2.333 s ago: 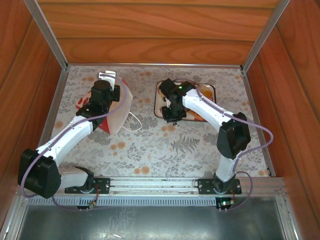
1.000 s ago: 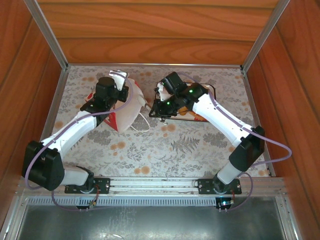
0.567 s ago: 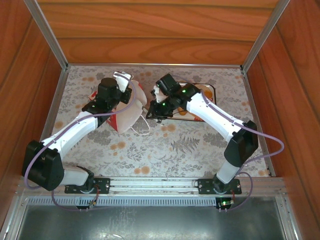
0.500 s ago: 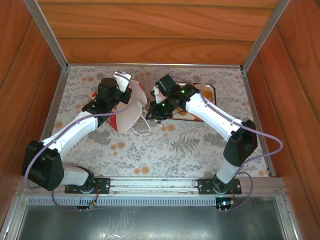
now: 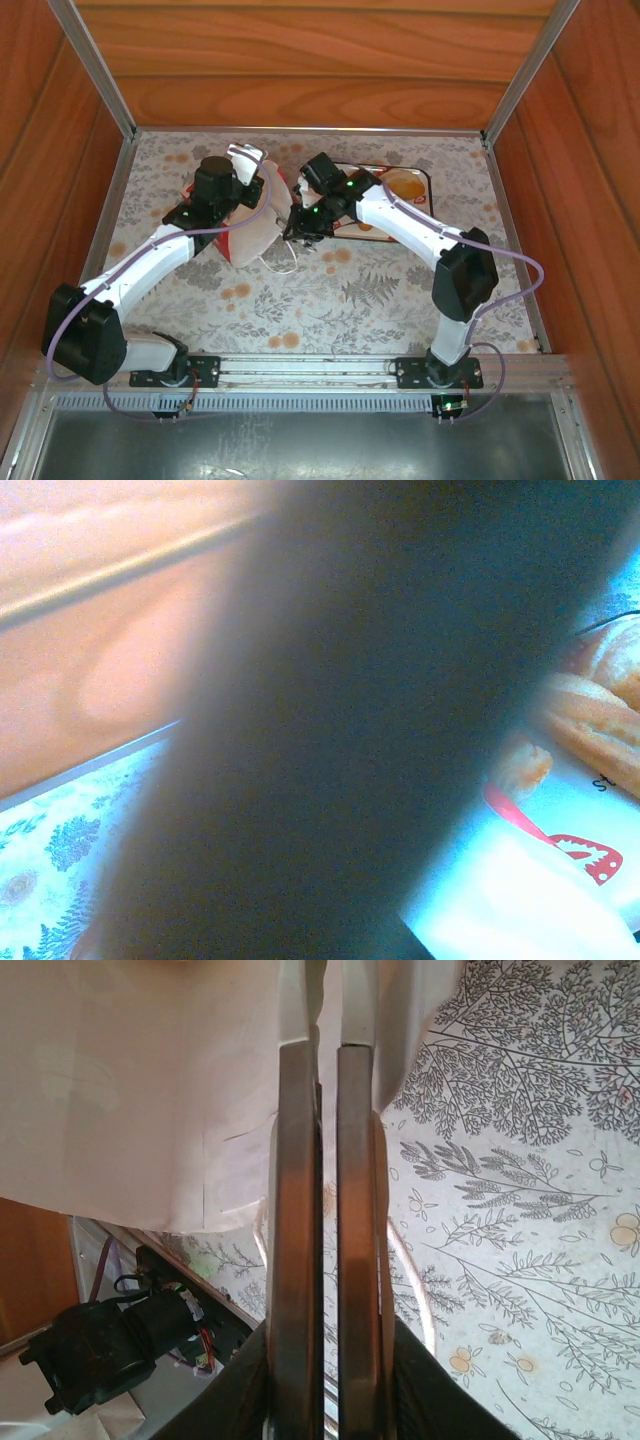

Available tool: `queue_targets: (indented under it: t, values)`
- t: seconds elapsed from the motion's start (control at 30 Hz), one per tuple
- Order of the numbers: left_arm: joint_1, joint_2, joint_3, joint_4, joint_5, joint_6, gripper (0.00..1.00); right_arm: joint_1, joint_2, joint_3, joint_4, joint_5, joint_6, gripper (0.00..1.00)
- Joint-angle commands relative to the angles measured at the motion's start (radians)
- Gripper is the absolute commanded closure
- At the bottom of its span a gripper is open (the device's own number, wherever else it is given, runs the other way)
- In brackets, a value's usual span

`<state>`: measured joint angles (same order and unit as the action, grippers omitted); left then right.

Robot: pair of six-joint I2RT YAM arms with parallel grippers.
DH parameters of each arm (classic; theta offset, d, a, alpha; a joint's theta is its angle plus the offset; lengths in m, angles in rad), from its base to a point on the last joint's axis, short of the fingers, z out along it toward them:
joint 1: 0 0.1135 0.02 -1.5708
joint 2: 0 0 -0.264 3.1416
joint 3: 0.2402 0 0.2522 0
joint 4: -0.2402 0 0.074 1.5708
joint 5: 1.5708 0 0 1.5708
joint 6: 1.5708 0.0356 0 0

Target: Take the fake bread out of the paper bag

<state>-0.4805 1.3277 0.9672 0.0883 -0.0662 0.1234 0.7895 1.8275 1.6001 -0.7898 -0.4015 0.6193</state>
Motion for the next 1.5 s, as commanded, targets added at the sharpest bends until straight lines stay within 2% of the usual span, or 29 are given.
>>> queue_targets:
  t: [0.0,0.2,0.53,0.87,1.07,1.47]
  values:
    - [-0.009,0.007,0.011,0.019,0.002,-0.012,1.00,0.029,0.024,0.069,0.032,-0.009,-0.001,0.68]
    - [-0.012,0.024,0.030,0.019,-0.005,-0.020,1.00,0.067,0.093,0.145,0.033,0.028,-0.029,0.61]
    - [-0.016,0.021,0.039,0.019,-0.004,-0.016,1.00,0.092,0.173,0.195,0.096,0.133,-0.085,0.62]
    - [-0.015,-0.024,0.032,0.019,-0.014,0.006,1.00,0.092,0.194,0.142,0.210,0.145,-0.116,0.60]
    - [-0.016,-0.042,0.034,0.000,-0.026,0.041,1.00,0.091,0.213,0.177,0.186,0.148,-0.138,0.60]
    - [-0.015,-0.056,0.040,-0.001,-0.001,0.024,1.00,0.092,0.234,0.192,0.163,0.194,-0.184,0.60]
